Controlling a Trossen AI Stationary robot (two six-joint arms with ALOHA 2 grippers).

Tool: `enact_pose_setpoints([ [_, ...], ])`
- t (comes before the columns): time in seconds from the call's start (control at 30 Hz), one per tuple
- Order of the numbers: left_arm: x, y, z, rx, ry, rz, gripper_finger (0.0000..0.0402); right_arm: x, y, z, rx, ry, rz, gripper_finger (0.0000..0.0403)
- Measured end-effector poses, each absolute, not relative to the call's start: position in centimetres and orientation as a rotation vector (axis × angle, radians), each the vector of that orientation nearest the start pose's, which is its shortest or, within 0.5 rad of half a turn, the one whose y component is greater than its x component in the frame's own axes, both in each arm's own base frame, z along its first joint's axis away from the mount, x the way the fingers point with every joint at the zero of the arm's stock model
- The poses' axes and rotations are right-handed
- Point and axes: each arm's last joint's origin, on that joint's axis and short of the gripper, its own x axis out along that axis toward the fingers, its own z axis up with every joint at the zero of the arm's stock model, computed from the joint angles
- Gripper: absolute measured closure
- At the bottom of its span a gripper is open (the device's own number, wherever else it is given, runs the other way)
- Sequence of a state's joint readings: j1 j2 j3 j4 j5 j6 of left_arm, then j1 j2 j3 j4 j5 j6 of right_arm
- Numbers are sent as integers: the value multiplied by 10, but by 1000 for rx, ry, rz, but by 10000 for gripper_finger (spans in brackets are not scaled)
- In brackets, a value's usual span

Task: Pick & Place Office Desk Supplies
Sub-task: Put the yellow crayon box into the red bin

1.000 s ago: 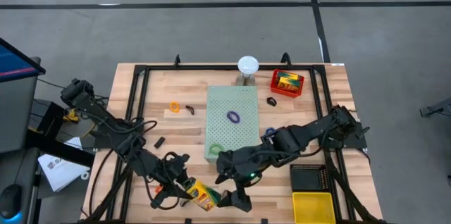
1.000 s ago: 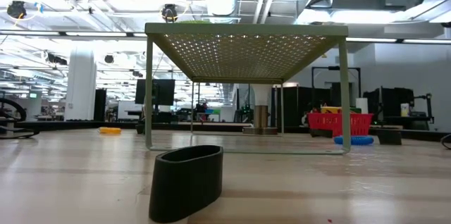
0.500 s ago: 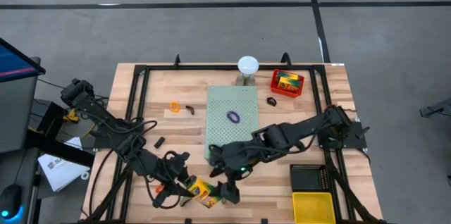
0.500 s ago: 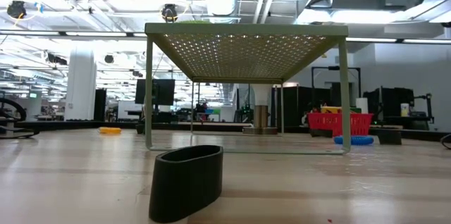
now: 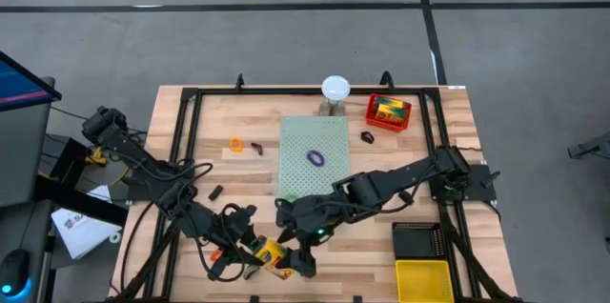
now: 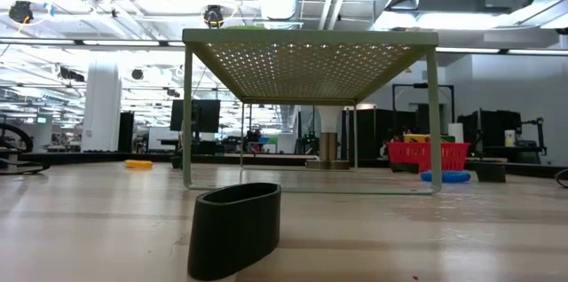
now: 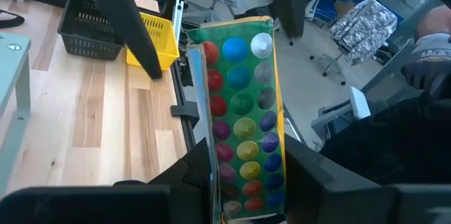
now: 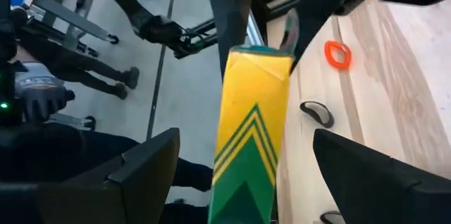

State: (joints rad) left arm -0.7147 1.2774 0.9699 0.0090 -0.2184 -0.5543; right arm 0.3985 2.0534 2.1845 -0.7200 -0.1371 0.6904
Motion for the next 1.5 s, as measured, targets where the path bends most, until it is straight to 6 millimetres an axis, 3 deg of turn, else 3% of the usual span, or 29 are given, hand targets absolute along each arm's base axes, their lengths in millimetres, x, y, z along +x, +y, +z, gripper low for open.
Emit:
enact_pose_setpoints([
  [0.27,221,-184,312,-412,385,-402,302,427,185,367,595,756,309,83],
  [0.47,221,-184,312,-413,381,-399,302,428,186,364,607,768,303,109],
  [0.67,222,-184,312,-413,380,-396,302,428,186,364,623,779,319,168],
  [0.97,222,-184,312,-418,375,-394,301,428,186,364,640,790,335,295],
  [1.23,222,-184,312,-459,386,-386,292,429,186,364,648,788,337,293],
  [1.5,206,-170,319,-473,456,-350,230,428,187,363,656,798,328,285],
])
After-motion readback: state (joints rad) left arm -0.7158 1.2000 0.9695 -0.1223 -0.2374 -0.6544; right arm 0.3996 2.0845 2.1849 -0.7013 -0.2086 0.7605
